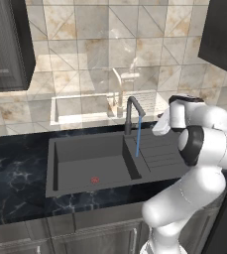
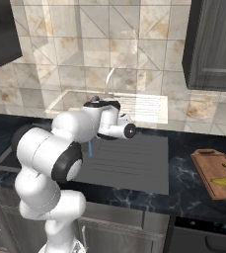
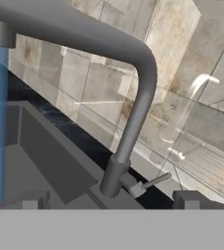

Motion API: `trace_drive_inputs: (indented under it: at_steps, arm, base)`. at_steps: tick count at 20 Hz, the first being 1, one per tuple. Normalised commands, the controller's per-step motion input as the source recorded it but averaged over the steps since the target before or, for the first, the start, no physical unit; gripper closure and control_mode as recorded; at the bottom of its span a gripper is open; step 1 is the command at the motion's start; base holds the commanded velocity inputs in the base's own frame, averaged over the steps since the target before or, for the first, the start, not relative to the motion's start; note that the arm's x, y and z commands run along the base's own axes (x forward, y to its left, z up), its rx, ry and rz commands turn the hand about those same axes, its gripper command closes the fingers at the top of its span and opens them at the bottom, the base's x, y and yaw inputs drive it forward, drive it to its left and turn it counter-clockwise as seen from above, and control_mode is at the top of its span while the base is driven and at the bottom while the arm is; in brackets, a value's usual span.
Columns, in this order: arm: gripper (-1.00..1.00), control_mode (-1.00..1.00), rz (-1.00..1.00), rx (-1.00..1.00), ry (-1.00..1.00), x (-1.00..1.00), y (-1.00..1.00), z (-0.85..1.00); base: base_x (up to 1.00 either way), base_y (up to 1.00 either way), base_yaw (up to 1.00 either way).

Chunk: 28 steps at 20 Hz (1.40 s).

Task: Pick the banana from the sink and place it on the cutting board to airdry. Then turn off the sink faucet.

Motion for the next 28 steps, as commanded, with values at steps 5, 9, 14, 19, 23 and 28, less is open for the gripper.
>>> trace_drive_inputs:
  at_steps: [5, 9, 14, 19, 23, 28]
  arm:
    - [-1.0, -1.0, 0.0, 0.0, 0.0, 0.22, 0.0, -0.06]
    - [-1.0, -1.0, 0.0, 0.0, 0.0, 0.21, 0.0, -0.08]
    - [-1.0, -1.0, 0.0, 0.0, 0.0, 0.19, 0.0, -0.09]
    - [-1.0, -1.0, 0.0, 0.0, 0.0, 0.19, 0.0, -0.13]
    - [-1.0, -1.0, 0.0, 0.0, 0.0, 0.19, 0.02, -0.13]
    - [-1.0, -1.0, 0.0, 0.0, 0.0, 0.19, 0.06, -0.14]
  base:
    - [0.0, 0.0, 0.0]
    - [0.0, 0.0, 0.0]
    - [0.0, 0.0, 0.0]
    - [0.0, 0.0, 0.0]
    - [0.0, 0.0, 0.0]
    - [0.0, 0.0, 0.0]
